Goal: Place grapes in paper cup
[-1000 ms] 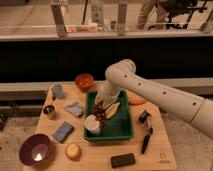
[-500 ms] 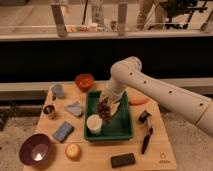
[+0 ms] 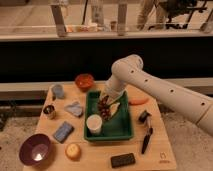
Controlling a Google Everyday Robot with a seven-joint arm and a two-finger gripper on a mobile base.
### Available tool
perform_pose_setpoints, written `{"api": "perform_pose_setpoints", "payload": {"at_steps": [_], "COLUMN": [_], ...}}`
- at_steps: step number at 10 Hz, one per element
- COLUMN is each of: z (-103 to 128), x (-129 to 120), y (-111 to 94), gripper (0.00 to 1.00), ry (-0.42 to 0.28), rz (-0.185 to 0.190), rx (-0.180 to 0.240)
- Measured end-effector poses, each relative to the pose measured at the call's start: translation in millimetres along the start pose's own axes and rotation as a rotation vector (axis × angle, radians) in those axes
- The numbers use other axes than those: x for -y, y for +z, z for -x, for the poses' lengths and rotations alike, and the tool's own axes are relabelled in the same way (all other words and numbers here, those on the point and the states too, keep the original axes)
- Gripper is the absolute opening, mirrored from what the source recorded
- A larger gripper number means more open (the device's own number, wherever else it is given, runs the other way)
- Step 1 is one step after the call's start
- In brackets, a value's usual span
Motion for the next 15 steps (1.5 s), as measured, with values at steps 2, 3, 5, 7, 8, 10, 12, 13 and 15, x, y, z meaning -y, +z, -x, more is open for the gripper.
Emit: {"api": "perform_pose_setpoints", "payload": {"at_steps": [2, 3, 5, 7, 8, 10, 12, 13, 15], "z": [2.4, 2.9, 5.8, 10.7, 14.9, 21.7, 29.1, 31.8, 39.1], "x": [8.4, 10.2, 16.2, 22.6, 26.7, 31.9, 36.6, 37.9, 41.2], "y": [-10.5, -13.2, -20.2, -25.3, -28.9, -32.1, -31.8, -30.9, -25.1], "gripper": [0.00, 0.00, 0.00, 0.00, 0.00, 0.00, 0.00, 0.00, 0.00], "ry": [-0.013, -0.015, -0.025, -0.041, -0.053, -0.070, -0.086, -0.092, -0.111], "rz": [-0.027, -0.035, -0.057, -0.071, -0.080, -0.096, -0.113, -0.117, -0.121], "rx": [0.001, 0.006, 0.016, 0.018, 0.018, 0.025, 0.045, 0.053, 0.083]}}
